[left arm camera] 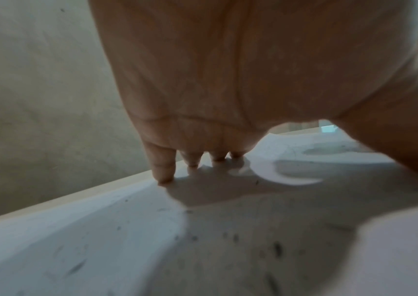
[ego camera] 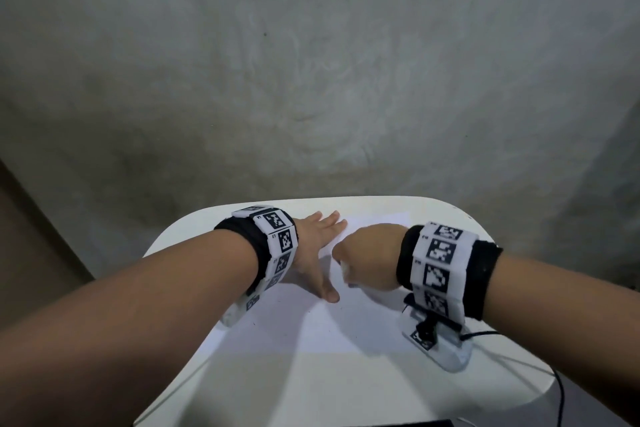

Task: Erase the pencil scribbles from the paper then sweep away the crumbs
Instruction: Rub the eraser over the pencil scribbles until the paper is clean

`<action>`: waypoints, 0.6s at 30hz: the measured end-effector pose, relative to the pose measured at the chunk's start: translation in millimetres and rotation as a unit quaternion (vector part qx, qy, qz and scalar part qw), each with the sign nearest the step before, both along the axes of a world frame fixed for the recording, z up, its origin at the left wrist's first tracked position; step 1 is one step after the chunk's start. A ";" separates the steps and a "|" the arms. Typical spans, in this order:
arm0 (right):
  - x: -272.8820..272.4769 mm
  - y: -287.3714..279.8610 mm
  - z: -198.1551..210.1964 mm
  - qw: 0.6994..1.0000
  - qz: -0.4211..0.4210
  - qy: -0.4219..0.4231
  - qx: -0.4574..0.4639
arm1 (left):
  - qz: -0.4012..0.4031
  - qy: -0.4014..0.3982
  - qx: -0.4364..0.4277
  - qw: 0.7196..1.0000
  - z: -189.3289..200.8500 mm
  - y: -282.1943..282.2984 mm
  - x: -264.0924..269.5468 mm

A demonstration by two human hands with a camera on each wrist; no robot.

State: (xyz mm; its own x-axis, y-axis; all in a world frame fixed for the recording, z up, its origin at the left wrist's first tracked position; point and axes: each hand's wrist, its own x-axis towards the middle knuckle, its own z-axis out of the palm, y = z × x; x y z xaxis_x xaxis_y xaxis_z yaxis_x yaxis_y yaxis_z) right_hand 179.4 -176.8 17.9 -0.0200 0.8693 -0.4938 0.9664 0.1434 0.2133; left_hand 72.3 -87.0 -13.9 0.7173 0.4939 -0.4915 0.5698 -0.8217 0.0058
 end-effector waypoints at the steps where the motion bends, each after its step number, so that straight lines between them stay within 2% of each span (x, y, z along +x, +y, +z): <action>1: 5.3 6.2 0.9 1.000 0.000 -0.005 0.013 | 0.000 0.001 -0.001 1.000 0.4 0.7 -0.2; 4: 18.0 14.4 10.0 0.996 -0.044 -0.049 0.053 | -0.001 0.007 -0.005 1.000 1.3 1.5 -0.6; 7: 1.2 4.4 6.6 1.000 0.003 0.006 0.023 | 0.002 -0.004 -0.005 1.000 0.7 -1.1 0.3; 9: 0.6 4.0 7.6 0.999 0.006 0.027 0.022 | 0.001 -0.001 -0.003 1.000 0.9 -1.4 1.1; 13: 23.1 20.3 13.6 0.996 -0.051 -0.049 0.061 | -0.001 0.015 -0.003 1.000 1.9 0.5 0.3; 16: 3.2 13.6 7.3 1.000 -0.001 -0.028 0.009 | 0.000 0.002 -0.004 1.000 3.6 -2.4 1.5; 18: 9.3 21.0 7.8 0.999 -0.003 -0.030 0.012 | -0.003 0.007 -0.001 1.000 3.0 -1.1 1.5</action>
State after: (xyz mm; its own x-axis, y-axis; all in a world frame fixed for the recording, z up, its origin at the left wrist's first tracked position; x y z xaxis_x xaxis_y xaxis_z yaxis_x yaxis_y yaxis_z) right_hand 188.7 -155.8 25.7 0.0138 0.8809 -0.4731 0.9525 0.1324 0.2743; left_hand 73.8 -88.1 -10.9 0.7129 0.4887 -0.5030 0.5650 -0.8251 -0.0010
